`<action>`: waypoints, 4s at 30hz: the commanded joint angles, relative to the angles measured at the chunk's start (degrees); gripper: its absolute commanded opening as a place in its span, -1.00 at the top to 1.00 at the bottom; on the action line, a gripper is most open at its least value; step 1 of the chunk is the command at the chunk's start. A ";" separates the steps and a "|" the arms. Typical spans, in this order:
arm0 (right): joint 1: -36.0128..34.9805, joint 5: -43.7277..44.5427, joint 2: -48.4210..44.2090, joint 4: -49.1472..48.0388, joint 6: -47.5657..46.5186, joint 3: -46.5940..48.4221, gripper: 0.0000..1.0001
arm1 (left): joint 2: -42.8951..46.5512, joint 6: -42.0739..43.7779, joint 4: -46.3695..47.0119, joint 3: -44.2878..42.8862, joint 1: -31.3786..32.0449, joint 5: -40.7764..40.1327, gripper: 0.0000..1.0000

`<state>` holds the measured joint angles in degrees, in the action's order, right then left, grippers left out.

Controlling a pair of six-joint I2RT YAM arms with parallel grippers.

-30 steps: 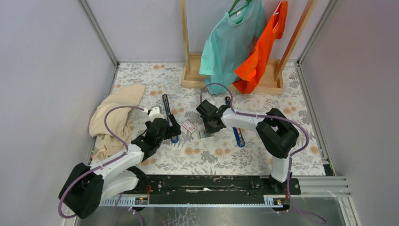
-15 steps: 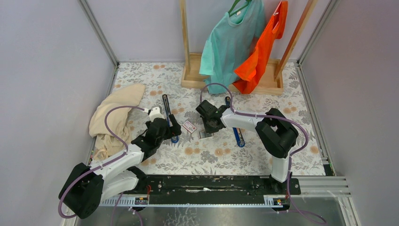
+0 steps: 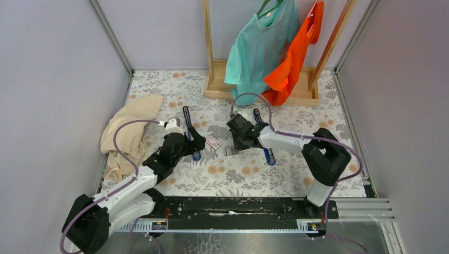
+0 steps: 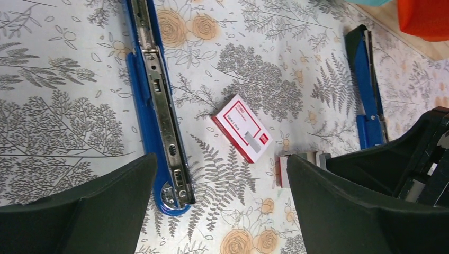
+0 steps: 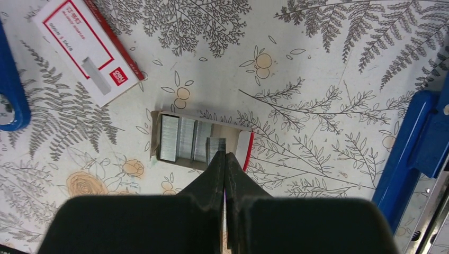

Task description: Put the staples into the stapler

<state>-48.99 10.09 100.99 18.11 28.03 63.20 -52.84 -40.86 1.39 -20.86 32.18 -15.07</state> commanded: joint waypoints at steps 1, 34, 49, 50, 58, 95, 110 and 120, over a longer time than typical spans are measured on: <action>-0.47 1.86 -4.59 -4.24 1.19 -1.60 1.00 | 1.40 -2.42 2.44 -0.71 -0.36 3.35 -1.00; 3.73 -16.70 -34.89 -72.70 13.54 -35.33 1.00 | -1.70 -20.13 52.58 4.66 -6.97 46.78 -0.62; 3.77 -24.48 -28.43 -85.35 18.92 -33.41 1.00 | -9.13 -28.27 68.94 4.80 -5.77 51.34 -0.34; 3.76 -24.73 -28.20 -86.14 19.31 -33.48 1.00 | -9.25 -28.38 69.12 4.79 -5.69 51.27 -0.33; 3.70 -25.99 -26.97 -88.23 20.01 -33.21 1.00 | -10.38 -29.55 70.11 4.69 -5.23 50.93 -0.21; 4.60 -27.36 -36.48 -68.28 9.13 -32.81 0.45 | -6.32 -21.68 53.48 1.58 -3.89 50.75 0.60; 8.95 -38.23 -39.36 -7.82 -22.56 -4.64 -0.12 | -0.08 14.13 -11.85 -24.70 -3.88 48.11 0.63; 9.30 -46.13 -28.49 8.66 -36.20 14.30 -0.37 | -6.52 31.28 -27.66 -37.90 -3.80 52.06 0.67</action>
<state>-40.27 -31.83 69.49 18.48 -0.10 70.43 -58.02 -18.13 -18.70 -55.75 28.10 33.41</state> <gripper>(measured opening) 0.666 0.228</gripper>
